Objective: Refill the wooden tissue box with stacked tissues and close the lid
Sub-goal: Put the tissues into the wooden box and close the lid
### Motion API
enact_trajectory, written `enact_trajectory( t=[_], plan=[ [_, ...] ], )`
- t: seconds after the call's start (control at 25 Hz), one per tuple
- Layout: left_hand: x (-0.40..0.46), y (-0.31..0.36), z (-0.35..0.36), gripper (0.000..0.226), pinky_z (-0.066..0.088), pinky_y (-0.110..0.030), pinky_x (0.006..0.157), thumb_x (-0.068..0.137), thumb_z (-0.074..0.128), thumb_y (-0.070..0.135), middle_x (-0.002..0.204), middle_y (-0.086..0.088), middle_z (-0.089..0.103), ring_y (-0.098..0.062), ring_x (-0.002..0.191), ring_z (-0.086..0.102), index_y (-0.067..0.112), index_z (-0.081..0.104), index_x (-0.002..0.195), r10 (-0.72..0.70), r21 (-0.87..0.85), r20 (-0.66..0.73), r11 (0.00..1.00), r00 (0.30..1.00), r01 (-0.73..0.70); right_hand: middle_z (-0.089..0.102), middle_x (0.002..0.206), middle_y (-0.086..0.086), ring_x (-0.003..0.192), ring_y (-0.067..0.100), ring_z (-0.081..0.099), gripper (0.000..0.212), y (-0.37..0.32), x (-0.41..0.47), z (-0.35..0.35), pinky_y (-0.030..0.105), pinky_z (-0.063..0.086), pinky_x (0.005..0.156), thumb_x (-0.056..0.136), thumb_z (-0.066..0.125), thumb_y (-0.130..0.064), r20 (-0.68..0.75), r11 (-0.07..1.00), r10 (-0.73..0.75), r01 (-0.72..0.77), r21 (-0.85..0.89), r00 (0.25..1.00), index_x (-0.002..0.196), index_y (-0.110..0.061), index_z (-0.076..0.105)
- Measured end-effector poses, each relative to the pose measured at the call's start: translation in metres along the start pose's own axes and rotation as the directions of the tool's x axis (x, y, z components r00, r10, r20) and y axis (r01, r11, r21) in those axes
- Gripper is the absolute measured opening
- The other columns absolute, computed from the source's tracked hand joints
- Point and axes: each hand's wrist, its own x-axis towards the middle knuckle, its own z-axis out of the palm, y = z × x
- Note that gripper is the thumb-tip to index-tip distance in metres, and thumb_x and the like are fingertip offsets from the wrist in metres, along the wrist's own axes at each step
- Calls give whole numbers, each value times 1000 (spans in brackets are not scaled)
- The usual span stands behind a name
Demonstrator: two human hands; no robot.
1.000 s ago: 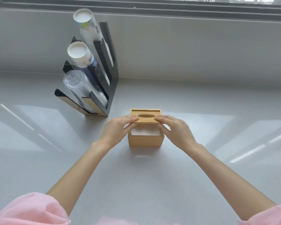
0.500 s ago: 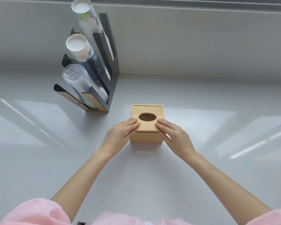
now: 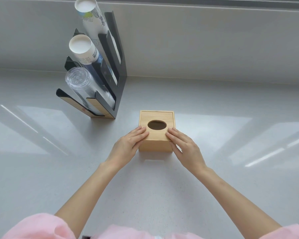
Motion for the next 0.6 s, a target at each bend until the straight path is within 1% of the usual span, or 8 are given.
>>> enact_trajectory(
  t=[0.16, 0.24, 0.32, 0.48, 0.56, 0.6],
  plan=[
    [-3, 1, 4, 36, 33, -21, 102, 91, 45, 17, 139, 3, 51, -6, 132, 35, 20, 56, 126, 0, 8, -43, 1000, 999, 0, 67, 122, 5, 118, 19, 56, 39, -3, -6, 5, 22, 33, 103, 88, 42, -23, -35, 999, 40, -39, 9, 999, 115, -10, 66],
    [-4, 2, 4, 35, 35, -22, 101, 92, 46, 16, 138, 5, 51, -5, 132, 35, 21, 57, 125, 1, 8, -54, 1000, 999, 0, 66, 123, 5, 119, 19, 56, 39, -5, -9, 6, 22, 34, 103, 88, 41, -23, -44, 998, 56, -56, 12, 997, 116, -11, 66],
    [-4, 3, 4, 36, 38, -26, 100, 92, 45, 16, 138, 4, 52, -6, 132, 35, 21, 57, 125, -1, 11, -56, 1000, 998, 1, 66, 123, 5, 118, 19, 57, 39, -7, -9, 6, 23, 33, 103, 88, 41, -23, -52, 998, 69, -69, 12, 996, 115, -11, 66],
    [-4, 6, 3, 35, 41, -33, 101, 92, 48, 10, 138, 2, 51, -12, 135, 37, 19, 57, 125, -10, 20, -59, 1000, 998, 11, 68, 120, 6, 117, 16, 54, 37, -7, -7, 5, 24, 34, 102, 87, 43, -21, -73, 999, 32, -33, -9, 997, 113, -10, 67],
    [-3, 7, 2, 34, 42, -38, 100, 90, 49, 15, 135, -1, 55, -17, 133, 42, 17, 60, 122, 14, 64, -61, 998, 998, -10, 67, 121, 6, 117, 18, 57, 33, -7, -7, 4, 26, 39, 101, 87, 49, -20, -55, 998, 62, -62, 12, 997, 113, -11, 67],
    [-3, 7, 2, 36, 41, -40, 101, 88, 49, 21, 134, -2, 57, -19, 131, 44, 16, 60, 122, 32, 98, -67, 995, 997, -25, 67, 122, 5, 117, 18, 58, 31, -9, -8, 2, 31, 42, 102, 86, 53, -18, -55, 997, 79, -77, 26, 995, 113, -11, 67]
  ],
)
